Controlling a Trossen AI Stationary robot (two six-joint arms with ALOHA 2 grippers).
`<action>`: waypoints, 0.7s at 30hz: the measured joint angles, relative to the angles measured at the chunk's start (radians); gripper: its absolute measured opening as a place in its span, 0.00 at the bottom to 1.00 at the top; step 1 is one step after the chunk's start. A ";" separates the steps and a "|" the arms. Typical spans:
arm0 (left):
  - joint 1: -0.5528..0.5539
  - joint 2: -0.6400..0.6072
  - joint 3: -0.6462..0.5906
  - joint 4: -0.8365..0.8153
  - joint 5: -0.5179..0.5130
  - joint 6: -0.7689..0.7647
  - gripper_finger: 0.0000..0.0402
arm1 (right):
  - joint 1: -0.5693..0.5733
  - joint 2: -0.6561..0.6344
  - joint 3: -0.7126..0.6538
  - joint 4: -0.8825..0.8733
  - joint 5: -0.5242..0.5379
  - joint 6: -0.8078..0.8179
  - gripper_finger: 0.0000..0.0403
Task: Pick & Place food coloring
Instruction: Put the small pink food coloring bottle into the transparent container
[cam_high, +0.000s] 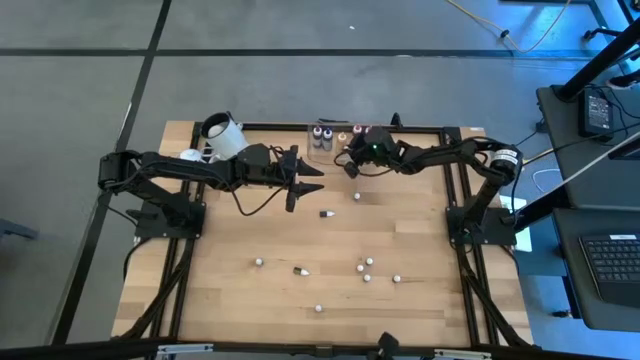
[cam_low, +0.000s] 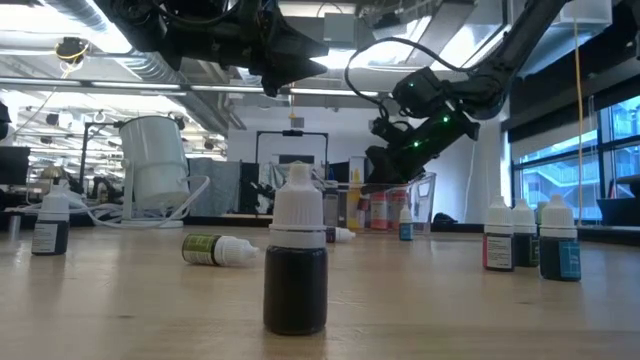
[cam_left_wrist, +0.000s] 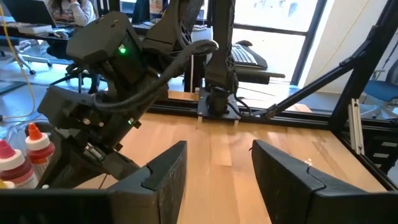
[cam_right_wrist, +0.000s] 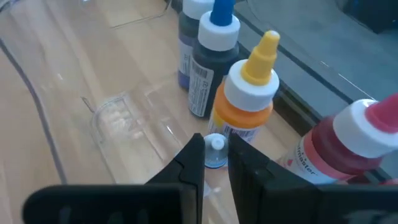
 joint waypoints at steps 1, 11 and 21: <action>0.000 0.000 0.000 0.000 0.000 0.000 0.44 | -0.001 0.000 0.000 0.001 0.000 0.006 0.14; 0.000 0.000 0.000 0.000 0.000 0.000 0.45 | -0.003 0.003 -0.003 0.086 0.003 0.012 0.14; 0.000 0.000 0.000 0.000 0.000 0.000 0.44 | -0.009 0.003 -0.003 0.106 0.052 0.002 0.14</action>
